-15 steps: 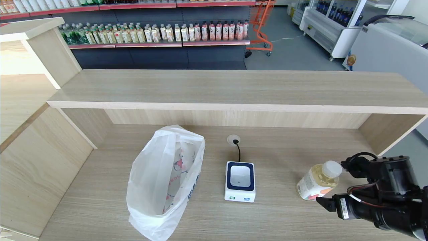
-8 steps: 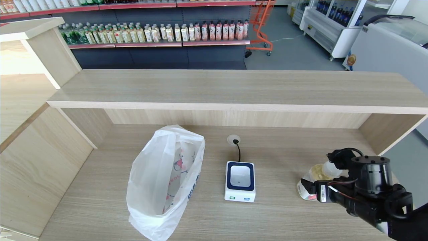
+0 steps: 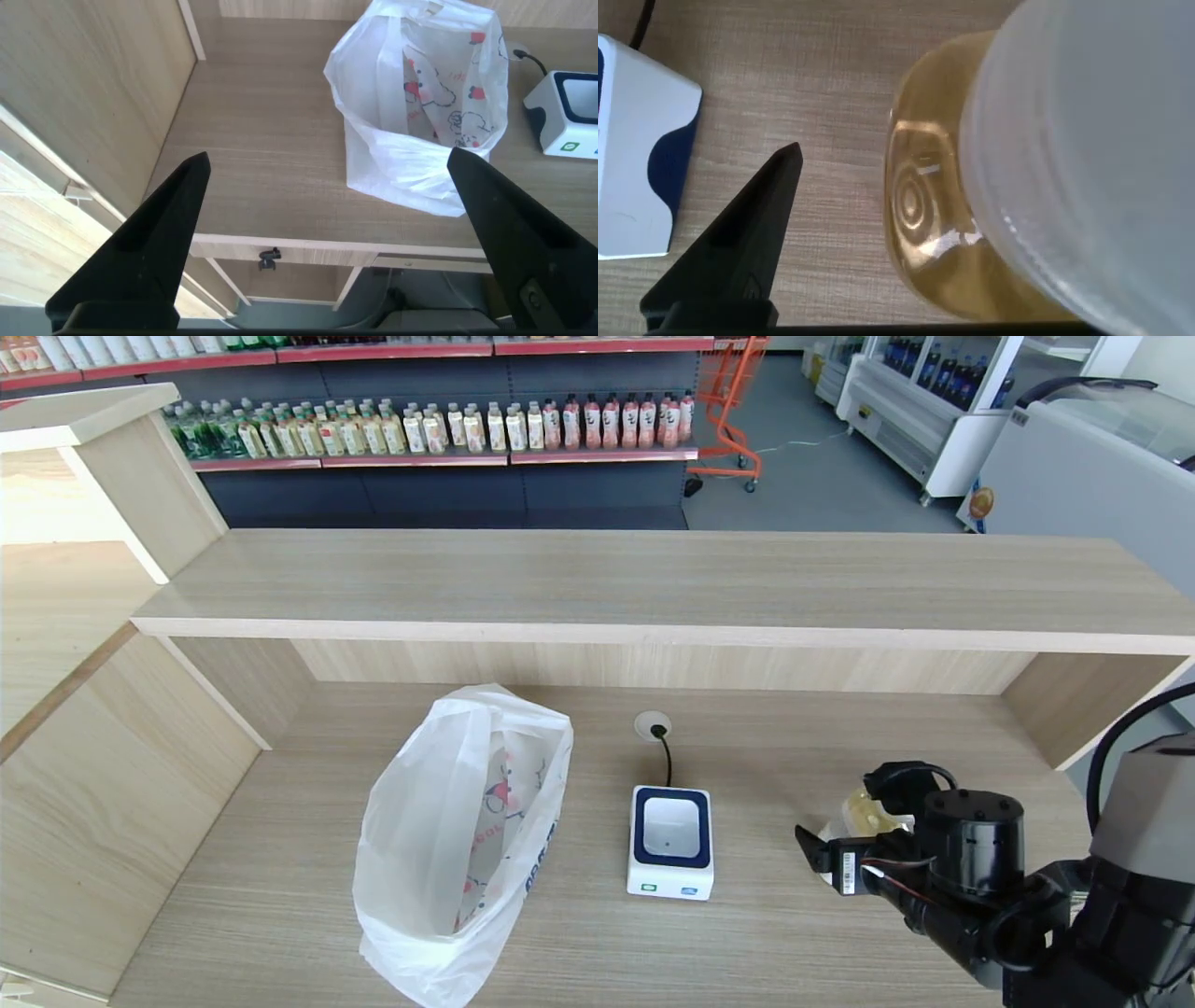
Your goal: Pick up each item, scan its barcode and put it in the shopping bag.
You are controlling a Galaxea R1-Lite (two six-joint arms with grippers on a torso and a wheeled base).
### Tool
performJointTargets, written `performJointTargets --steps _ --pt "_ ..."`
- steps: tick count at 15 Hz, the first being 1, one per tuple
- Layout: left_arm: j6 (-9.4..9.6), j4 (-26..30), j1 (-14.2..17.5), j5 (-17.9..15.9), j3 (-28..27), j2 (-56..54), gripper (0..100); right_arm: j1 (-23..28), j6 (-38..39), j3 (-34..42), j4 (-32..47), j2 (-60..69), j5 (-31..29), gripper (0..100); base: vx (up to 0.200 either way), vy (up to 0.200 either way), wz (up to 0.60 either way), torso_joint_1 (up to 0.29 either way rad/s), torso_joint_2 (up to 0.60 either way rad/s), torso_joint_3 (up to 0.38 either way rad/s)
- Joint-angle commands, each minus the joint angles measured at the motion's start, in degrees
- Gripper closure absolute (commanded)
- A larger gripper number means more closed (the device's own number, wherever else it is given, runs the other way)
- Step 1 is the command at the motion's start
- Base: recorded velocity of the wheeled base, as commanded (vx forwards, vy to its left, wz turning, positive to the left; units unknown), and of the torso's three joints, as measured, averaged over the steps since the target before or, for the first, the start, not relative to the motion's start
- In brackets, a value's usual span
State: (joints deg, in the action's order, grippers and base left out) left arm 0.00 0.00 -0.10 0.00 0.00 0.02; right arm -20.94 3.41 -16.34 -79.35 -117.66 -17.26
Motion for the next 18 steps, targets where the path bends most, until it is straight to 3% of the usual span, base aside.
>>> performJointTargets --steps 1,5,12,13,18 --pt "0.0 0.0 -0.1 0.0 0.0 0.0 0 -0.7 -1.4 0.1 -2.4 -3.3 0.1 0 0.0 0.0 0.0 0.0 0.0 0.0" --pt "0.0 0.0 0.0 0.0 0.0 0.0 0 -1.0 -5.5 -0.3 -6.7 -4.5 0.5 0 0.0 0.0 0.0 0.0 0.0 0.0" --pt "0.09 0.0 0.0 0.1 0.0 0.0 0 -2.2 -5.7 -1.9 -9.2 -5.9 1.8 0 0.0 0.0 0.0 0.0 0.0 0.0" --pt "0.0 0.0 0.0 0.0 0.0 0.0 0 -2.0 -5.8 -1.9 -9.6 -5.8 2.7 100 0.0 0.0 0.0 0.0 0.0 0.0" --pt "0.0 0.0 -0.1 0.1 0.0 0.0 0 -1.5 -6.0 -1.9 -9.3 -5.6 3.2 100 0.0 0.0 0.0 0.0 0.0 0.0"
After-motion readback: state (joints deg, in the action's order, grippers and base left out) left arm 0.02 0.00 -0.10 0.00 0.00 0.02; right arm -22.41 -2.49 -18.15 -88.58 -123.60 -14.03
